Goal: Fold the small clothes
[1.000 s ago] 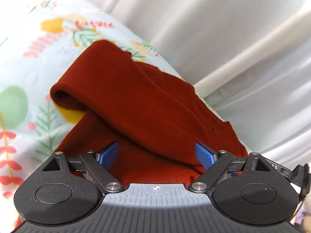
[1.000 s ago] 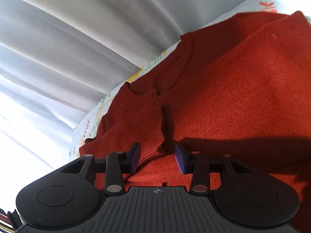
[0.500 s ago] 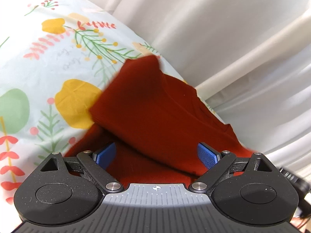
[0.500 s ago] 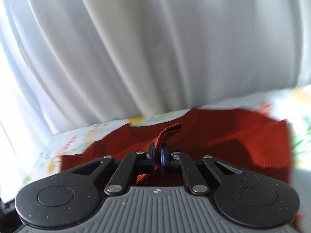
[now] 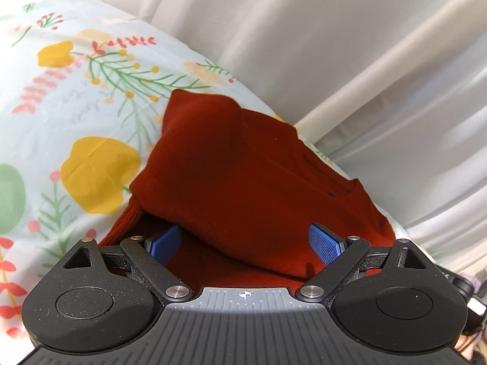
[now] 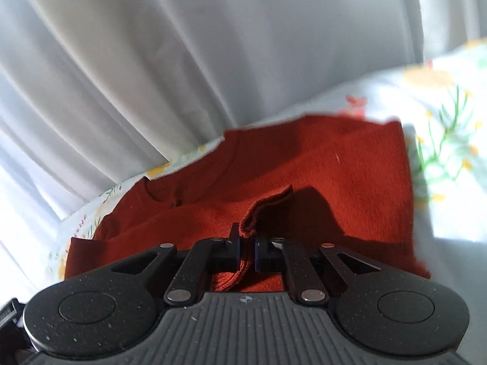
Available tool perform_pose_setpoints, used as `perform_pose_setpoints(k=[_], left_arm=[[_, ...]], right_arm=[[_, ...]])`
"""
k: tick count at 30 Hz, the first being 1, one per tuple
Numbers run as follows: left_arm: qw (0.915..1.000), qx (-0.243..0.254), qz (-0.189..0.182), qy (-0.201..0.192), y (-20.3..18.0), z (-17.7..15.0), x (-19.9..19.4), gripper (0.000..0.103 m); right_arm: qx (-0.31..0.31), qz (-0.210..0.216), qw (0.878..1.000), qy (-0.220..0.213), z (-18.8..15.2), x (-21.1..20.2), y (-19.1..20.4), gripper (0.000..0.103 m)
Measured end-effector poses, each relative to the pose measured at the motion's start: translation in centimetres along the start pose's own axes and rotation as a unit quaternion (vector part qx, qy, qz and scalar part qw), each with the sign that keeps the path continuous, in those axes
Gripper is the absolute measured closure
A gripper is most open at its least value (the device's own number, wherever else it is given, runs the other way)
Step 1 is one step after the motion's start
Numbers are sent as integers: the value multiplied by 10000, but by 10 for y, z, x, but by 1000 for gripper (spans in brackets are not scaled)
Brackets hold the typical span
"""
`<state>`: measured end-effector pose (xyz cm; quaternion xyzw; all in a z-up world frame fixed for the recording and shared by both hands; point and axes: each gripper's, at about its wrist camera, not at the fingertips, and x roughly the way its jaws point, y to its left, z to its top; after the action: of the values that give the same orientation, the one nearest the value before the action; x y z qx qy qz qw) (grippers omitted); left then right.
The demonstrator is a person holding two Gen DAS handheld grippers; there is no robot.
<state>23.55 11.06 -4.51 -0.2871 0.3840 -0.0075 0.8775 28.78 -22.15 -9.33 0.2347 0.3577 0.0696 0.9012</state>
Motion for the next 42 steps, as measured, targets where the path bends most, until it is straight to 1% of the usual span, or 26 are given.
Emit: perform_pose_setpoints(k=[2, 3, 5, 6, 7, 8, 9, 10, 11, 13, 14, 16, 17, 19, 20, 22, 24, 26, 28, 31, 32, 34, 35, 37, 40, 42], left_arm=[[10000, 77, -50, 15, -4, 1, 0, 9], [9999, 122, -77, 12, -7, 1, 0, 9], [9996, 246, -119, 33, -12, 2, 2, 9], [9994, 308, -122, 63, -15, 3, 4, 9], [9992, 375, -118, 83, -19, 4, 6, 9], [9988, 469, -143, 72, -22, 5, 7, 9], [9982, 576, -164, 52, -27, 6, 8, 9], [9975, 683, -157, 43, -31, 6, 11, 9], [9967, 791, -151, 56, -36, 7, 14, 9], [9948, 1010, -136, 71, -45, 6, 24, 9], [9936, 1121, -89, 90, -50, 4, 30, 9], [9904, 1375, -55, 117, -58, 2, 43, 9], [9886, 1499, -13, 127, -62, 1, 49, 9], [9853, 1695, 182, 114, -65, 0, 63, 9], [9836, 1783, 280, 61, -66, 0, 69, 9], [9788, 1997, 456, -54, -69, 2, 79, 9], [9735, 2207, 575, -143, -72, 5, 88, 9], [9705, 2314, 649, -188, -73, 7, 93, 7], [9718, 2279, 571, -172, -71, 6, 90, 6], [9785, 2039, 279, -125, -60, 5, 79, 1], [9803, 1960, 170, -140, -56, 4, 76, 0], [9831, 1820, 2, -184, -50, 3, 73, 0], [9841, 1763, -46, -207, -48, 2, 73, 0], [9852, 1692, -65, -250, -47, 1, 71, 0], [9852, 1695, 40, -242, -51, 0, 71, 0], [9849, 1707, 115, -263, -54, -2, 69, 0]], right_arm=[[-490, -235, 9979, -340, 2, -16, 11, 97], [-736, -492, 9947, -514, 1, -21, 15, 97], [-1185, -1123, 9838, -744, -2, -25, 17, 97], [-1279, -1344, 9799, -738, -2, -23, 14, 97], [-1219, -1499, 9791, -635, -1, -20, 9, 96], [-1026, -1613, 9804, -482, 1, -18, 4, 91], [-785, -1660, 9821, -416, 3, -18, -1, 90], [-594, -1705, 9822, -523, 5, -21, -1, 87], [-557, -1669, 9820, -681, 5, -25, 1, 81], [-670, -1393, 9845, -825, 3, -27, 11, 76], [-728, -1134, 9884, -705, 2, -22, 17, 76], [-931, -578, 9937, -248, -3, -2, 32, 76], [-1116, -470, 9926, -85, -9, 8, 39, 76], [-1553, -644, 9857, 143, -20, 28, 50, 76], [-1880, -751, 9793, -71, -26, 32, 55, 76], [-2456, -1072, 9632, -202, -29, 42, 64, 76], [-2500, -1165, 9608, -268, -24, 50, 65, 76], [-2468, -1299, 9597, -348, -16, 56, 59, 76], [-2331, -1329, 9626, -383, -9, 58, 52, 76], [-1718, -1178, 9778, -210, -2, 43, 42, 76], [-1399, -1065, 9843, -137, -3, 32, 38, 74], [-498, -659, 9966, -25, -10, 2, 20, 74], [-39, -457, 9989, 21, -16, -11, 9, 74], [658, -245, 9975, -25, -30, -32, -8, 74], [1046, -289, 9941, 45, -39, -36, -21, 74], [1353, -203, 9906, 37, -37, -35, -25, 74]])
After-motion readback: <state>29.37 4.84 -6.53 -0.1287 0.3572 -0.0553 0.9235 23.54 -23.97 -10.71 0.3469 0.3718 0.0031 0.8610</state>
